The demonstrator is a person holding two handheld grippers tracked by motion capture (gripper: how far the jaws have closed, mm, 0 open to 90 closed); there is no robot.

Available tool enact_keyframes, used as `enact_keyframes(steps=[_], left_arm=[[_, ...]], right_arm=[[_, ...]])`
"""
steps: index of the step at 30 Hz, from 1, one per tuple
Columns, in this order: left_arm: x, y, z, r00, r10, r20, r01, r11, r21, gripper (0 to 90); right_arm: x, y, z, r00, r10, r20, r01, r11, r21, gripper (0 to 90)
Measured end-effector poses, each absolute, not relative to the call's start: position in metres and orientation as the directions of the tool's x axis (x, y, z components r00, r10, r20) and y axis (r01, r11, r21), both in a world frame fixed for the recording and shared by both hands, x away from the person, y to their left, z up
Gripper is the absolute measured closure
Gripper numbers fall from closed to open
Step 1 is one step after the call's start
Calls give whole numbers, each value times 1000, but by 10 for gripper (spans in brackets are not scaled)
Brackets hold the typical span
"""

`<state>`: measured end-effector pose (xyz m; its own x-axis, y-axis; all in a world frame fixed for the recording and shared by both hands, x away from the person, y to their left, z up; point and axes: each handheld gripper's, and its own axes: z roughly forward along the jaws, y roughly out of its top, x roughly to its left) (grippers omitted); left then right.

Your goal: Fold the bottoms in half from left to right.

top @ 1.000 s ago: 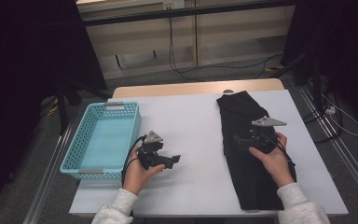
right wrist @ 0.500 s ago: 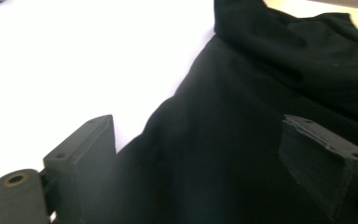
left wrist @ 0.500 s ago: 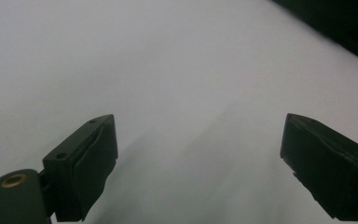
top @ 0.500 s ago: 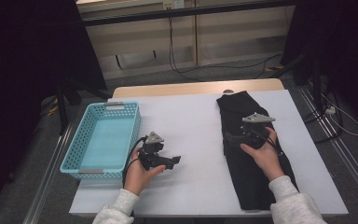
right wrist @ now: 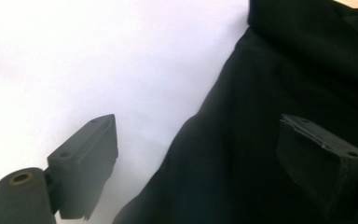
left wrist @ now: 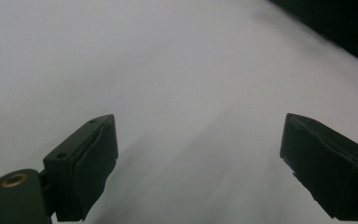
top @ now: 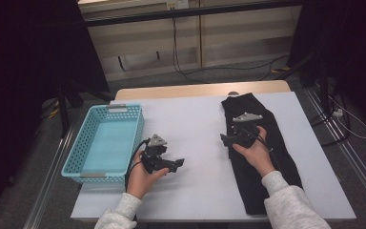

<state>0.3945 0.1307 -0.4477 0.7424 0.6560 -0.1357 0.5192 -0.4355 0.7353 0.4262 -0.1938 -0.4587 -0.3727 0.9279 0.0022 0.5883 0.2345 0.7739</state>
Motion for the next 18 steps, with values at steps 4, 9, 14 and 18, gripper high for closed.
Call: enact_keyframes(steps=[4,9,14,18], left_arm=[[394,132,-449,745,654,-128,521,-451,725,110],[392,132,-448,745,655,-125,516,-447,730,112],[391,132,-448,742,660,-121,516,-446,731,113],[392,132,-449,742,658,-124,523,-453,722,114]], right_arm=[[428,-192,-466,-379,925,-34,623,282,729,178],[427,-194,-466,-366,930,-21,630,265,730,262],[426,-202,-465,-344,939,-23,621,246,744,460],[425,-205,-465,-338,941,-32,616,247,748,564]])
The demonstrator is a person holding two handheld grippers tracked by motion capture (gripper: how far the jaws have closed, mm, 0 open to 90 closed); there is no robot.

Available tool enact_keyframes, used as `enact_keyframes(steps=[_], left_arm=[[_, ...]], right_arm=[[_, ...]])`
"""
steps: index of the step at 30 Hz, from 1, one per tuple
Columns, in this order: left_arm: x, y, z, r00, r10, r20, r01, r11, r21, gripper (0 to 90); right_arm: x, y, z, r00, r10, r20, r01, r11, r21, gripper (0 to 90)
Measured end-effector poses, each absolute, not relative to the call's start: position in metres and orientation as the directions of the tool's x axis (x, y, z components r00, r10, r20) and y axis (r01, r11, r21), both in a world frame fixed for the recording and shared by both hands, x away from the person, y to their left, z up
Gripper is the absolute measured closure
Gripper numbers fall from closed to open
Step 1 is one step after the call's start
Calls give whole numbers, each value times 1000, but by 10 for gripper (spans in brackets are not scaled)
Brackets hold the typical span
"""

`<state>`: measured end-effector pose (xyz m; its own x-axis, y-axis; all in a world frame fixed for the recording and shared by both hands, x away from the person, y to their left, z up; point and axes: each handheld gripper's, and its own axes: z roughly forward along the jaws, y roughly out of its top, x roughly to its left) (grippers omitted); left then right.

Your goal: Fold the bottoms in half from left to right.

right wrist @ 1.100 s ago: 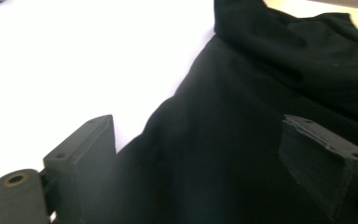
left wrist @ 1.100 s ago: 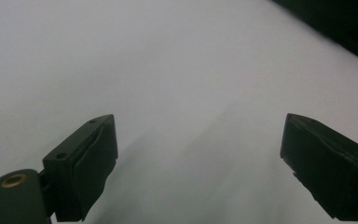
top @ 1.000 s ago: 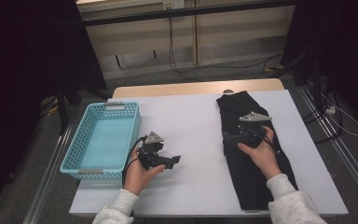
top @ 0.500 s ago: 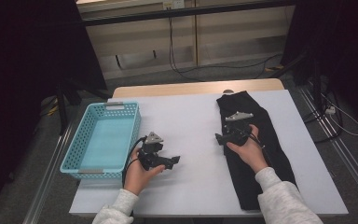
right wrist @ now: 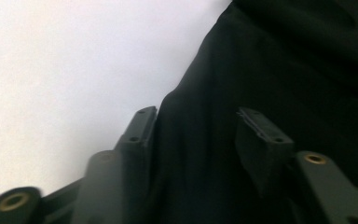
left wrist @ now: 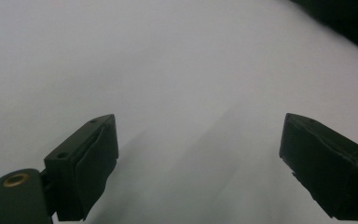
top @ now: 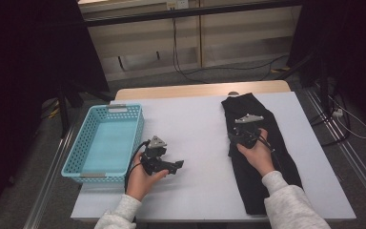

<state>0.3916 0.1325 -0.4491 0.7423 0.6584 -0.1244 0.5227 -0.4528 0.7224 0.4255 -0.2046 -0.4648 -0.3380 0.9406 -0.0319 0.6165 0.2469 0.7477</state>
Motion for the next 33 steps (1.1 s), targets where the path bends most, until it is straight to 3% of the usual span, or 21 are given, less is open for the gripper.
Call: enact_keyframes(steps=[10,17,33], left_arm=[[390,131,-450,742,660,-121,519,-450,727,117],[391,131,-450,742,658,-125,520,-448,727,117],[391,133,-447,741,660,-122,516,-445,732,117]], right_arm=[[425,-216,-464,-322,946,-35,614,237,753,833],[425,-218,-463,-323,946,6,618,207,758,855],[414,-188,-456,-487,873,-8,567,323,758,856]])
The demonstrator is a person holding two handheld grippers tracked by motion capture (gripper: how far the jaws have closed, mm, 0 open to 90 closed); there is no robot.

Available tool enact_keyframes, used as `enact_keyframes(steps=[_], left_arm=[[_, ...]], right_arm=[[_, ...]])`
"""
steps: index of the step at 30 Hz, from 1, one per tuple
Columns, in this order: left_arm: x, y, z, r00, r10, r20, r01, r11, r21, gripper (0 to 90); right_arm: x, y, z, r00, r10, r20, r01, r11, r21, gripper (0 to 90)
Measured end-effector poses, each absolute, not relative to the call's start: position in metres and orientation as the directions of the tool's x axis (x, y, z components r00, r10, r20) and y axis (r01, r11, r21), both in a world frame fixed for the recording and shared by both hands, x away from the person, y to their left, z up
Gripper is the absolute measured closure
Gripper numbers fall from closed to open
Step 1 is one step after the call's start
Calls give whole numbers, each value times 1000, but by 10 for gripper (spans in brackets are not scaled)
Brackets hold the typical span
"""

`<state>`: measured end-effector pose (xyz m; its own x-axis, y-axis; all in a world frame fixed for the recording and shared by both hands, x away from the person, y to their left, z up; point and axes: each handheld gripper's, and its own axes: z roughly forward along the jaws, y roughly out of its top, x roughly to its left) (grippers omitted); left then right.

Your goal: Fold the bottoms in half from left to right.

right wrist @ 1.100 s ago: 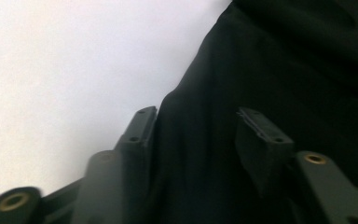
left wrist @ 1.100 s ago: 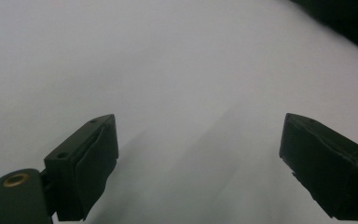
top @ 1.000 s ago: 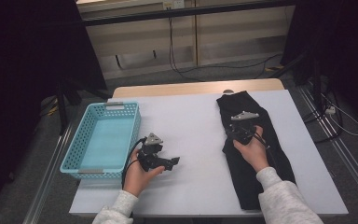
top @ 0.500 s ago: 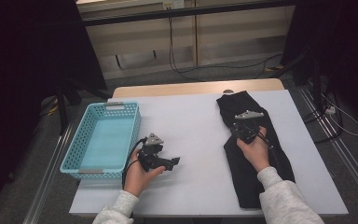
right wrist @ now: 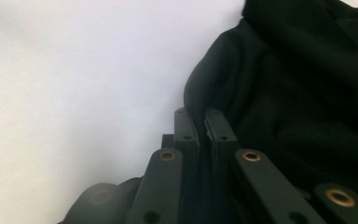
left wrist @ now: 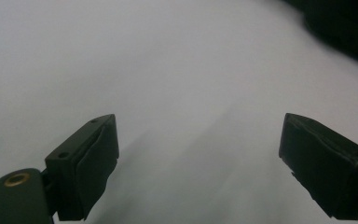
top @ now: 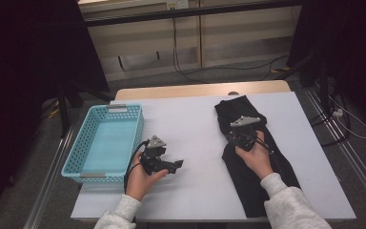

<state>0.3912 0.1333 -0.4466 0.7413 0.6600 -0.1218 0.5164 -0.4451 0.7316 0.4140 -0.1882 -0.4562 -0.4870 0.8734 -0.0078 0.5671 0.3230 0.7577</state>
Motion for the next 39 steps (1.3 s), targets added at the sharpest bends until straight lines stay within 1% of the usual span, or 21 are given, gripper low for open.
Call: enact_keyframes(steps=[2,5,7,8,9,10,11,12,14,17,19,21,22,23,24,26,28,30,32,37,39], left_arm=[[391,133,-446,740,661,-124,519,-443,731,117],[391,132,-447,719,680,-142,541,-419,729,111],[391,133,-447,720,680,-137,543,-429,722,109],[392,133,-446,721,680,-130,540,-435,720,108],[392,133,-446,721,680,-130,540,-435,720,107],[392,133,-447,711,688,-146,547,-411,730,107],[393,134,-447,718,682,-143,543,-420,727,107],[393,134,-447,716,683,-146,546,-417,727,106],[393,133,-447,709,688,-157,552,-403,730,106],[394,133,-447,719,679,-148,546,-421,725,106],[395,131,-448,712,684,-160,551,-403,731,106],[397,130,-447,710,686,-157,551,-403,731,106],[397,130,-447,707,688,-161,552,-395,734,106],[398,129,-446,709,686,-162,553,-398,732,106],[400,129,-446,714,681,-161,549,-402,733,106],[401,127,-446,715,681,-157,547,-404,733,105],[403,124,-446,717,678,-162,546,-402,735,105],[405,123,-445,729,669,-146,535,-424,731,104],[407,120,-445,727,668,-162,540,-409,736,104],[413,118,-447,727,665,-172,542,-401,739,104],[417,118,-446,724,667,-176,545,-395,740,104]], right_arm=[[411,-178,-456,-525,851,2,557,341,757,856],[404,-160,-454,-610,792,-17,524,419,741,855],[398,-147,-453,-660,751,-1,503,443,742,855],[395,-141,-452,-681,732,8,496,453,741,855],[395,-141,-452,-681,732,8,496,453,741,855],[389,-131,-451,-716,698,33,484,461,744,851],[387,-128,-451,-725,687,47,482,457,748,841],[386,-126,-452,-728,682,64,485,447,752,807],[385,-126,-451,-719,687,101,501,413,761,695],[386,-135,-447,-692,714,109,514,380,769,486],[386,-145,-443,-679,721,138,524,344,779,450],[385,-155,-438,-649,738,187,551,287,783,367],[384,-160,-435,-635,752,177,553,283,784,363],[382,-164,-431,-630,768,117,528,312,790,356],[380,-169,-428,-625,775,87,513,324,795,348],[378,-179,-425,-608,788,100,517,297,803,348],[374,-189,-425,-589,804,80,517,299,802,333],[371,-200,-425,-568,818,89,531,282,799,327],[366,-210,-426,-547,832,86,536,269,800,324],[353,-234,-431,-503,863,47,554,279,785,318],[347,-243,-431,-480,874,71,568,248,784,321]])
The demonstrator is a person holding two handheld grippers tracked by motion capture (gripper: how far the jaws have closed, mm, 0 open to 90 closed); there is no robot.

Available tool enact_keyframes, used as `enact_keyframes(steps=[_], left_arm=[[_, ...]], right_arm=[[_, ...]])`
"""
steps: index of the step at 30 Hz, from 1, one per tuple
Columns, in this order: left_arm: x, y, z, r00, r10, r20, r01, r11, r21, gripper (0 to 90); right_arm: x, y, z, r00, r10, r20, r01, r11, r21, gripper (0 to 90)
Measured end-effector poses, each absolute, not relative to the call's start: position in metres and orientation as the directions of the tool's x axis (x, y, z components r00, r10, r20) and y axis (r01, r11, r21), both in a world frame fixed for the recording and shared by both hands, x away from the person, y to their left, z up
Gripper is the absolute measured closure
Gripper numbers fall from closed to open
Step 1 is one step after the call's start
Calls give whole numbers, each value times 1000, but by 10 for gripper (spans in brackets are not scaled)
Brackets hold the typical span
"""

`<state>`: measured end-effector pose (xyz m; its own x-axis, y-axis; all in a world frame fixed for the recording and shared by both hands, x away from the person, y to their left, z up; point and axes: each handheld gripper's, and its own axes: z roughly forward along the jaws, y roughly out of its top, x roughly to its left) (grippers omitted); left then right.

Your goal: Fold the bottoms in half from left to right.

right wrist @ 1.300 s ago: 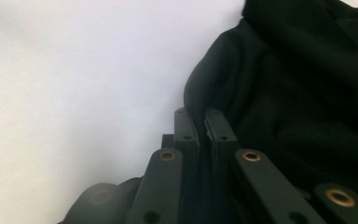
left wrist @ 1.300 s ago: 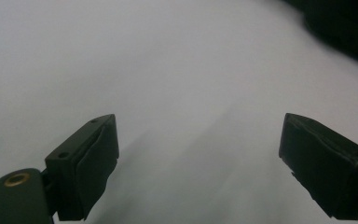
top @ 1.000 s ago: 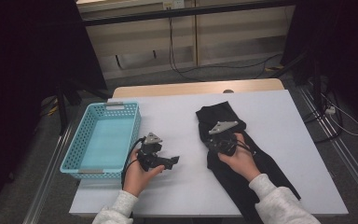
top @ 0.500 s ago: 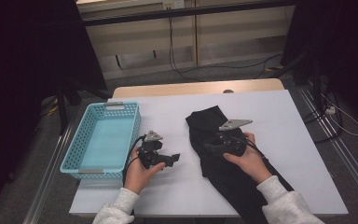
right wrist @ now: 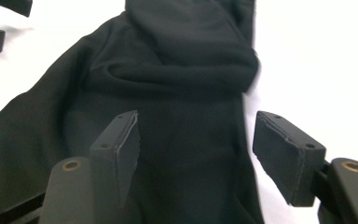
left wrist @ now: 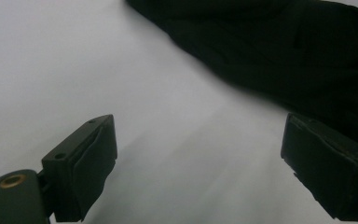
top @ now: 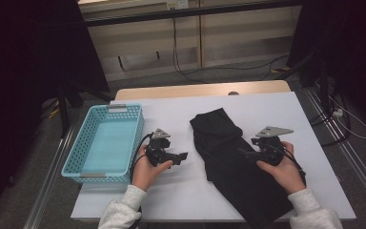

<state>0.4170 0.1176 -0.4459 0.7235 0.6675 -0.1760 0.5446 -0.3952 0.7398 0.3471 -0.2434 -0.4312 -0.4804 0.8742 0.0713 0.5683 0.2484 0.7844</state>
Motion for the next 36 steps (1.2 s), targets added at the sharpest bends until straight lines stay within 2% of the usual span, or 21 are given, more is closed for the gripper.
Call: enact_keyframes(steps=[6,11,17,26,30,35,36], left_arm=[[421,112,-445,720,674,-162,536,-392,747,105],[424,108,-444,737,653,-173,532,-403,744,105],[425,105,-445,739,651,-173,529,-401,748,104],[424,105,-443,744,647,-167,522,-406,750,105],[425,104,-443,740,652,-166,523,-403,751,105],[426,104,-441,741,652,-160,519,-405,753,105],[425,104,-440,740,652,-162,521,-404,752,105]], right_arm=[[330,-271,-435,-411,910,59,597,220,772,337],[321,-284,-444,-376,926,36,641,232,731,427],[315,-288,-453,-380,921,82,688,222,691,512],[302,-288,-453,-399,910,108,696,225,682,564],[297,-286,-454,-388,917,92,689,223,690,642],[298,-288,-456,-409,902,138,693,209,690,848],[298,-287,-456,-419,896,150,692,208,692,868]])
